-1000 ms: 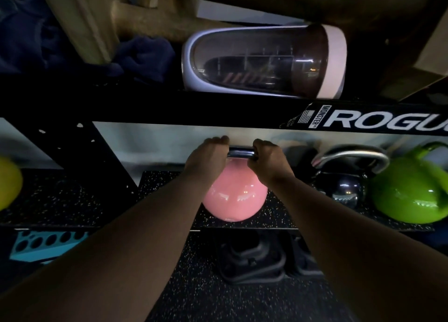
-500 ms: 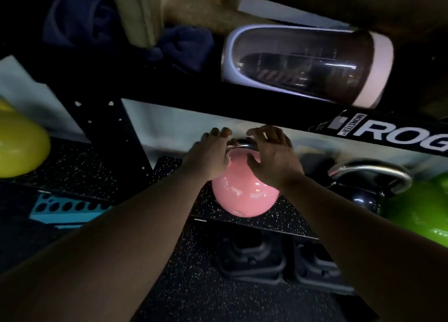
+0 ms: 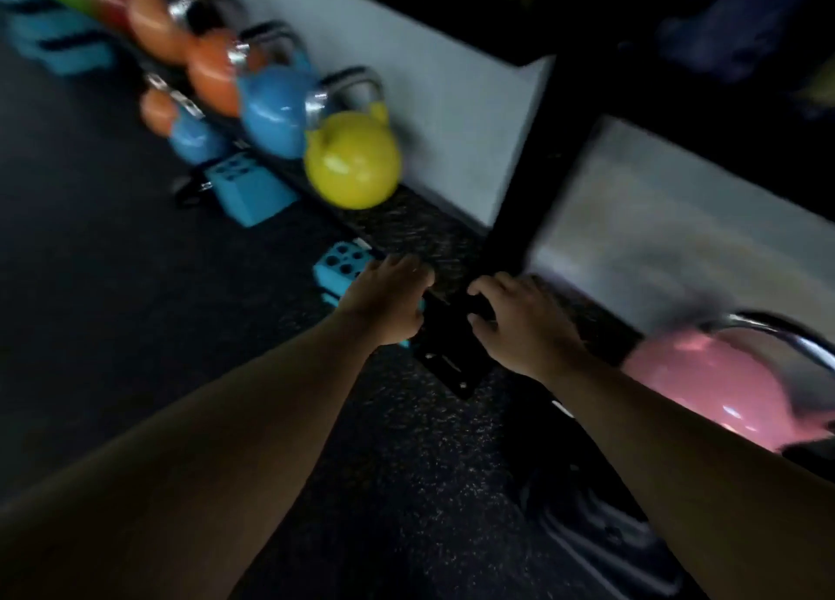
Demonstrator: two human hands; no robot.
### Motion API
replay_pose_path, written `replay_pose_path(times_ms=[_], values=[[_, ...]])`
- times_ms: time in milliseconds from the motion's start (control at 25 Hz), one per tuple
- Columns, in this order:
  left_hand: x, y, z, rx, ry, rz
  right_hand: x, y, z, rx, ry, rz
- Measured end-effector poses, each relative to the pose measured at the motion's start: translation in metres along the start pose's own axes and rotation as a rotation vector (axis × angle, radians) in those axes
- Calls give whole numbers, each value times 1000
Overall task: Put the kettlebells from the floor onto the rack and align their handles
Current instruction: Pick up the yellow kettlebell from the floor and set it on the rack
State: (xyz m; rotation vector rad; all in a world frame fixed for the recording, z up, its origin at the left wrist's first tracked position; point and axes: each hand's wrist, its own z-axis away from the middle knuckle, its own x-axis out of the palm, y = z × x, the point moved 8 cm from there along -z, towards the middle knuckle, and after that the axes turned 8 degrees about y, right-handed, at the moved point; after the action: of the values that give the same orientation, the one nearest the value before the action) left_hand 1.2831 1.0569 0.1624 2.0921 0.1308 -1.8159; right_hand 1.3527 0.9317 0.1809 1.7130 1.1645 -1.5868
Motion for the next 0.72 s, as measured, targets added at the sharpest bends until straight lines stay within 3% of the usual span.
replay_pose_path(times_ms=[160, 320, 400, 600, 720], values=[[-23, -160, 125, -201, -107, -45, 58, -181, -34, -191, -102, -126], [-47, -340, 348, -496, -115, -63, 123, -430, -18, -448, -236, -211], [-45, -369, 398, -550, -134, -38, 130, -476, -9, -447, -259, -254], [-86, -487, 671, -875, -163, -10, 195, -738, 84, -661, -394, -323], [-90, -519, 798, -996, -181, -15, 231, -845, 148, -751, -475, -340]])
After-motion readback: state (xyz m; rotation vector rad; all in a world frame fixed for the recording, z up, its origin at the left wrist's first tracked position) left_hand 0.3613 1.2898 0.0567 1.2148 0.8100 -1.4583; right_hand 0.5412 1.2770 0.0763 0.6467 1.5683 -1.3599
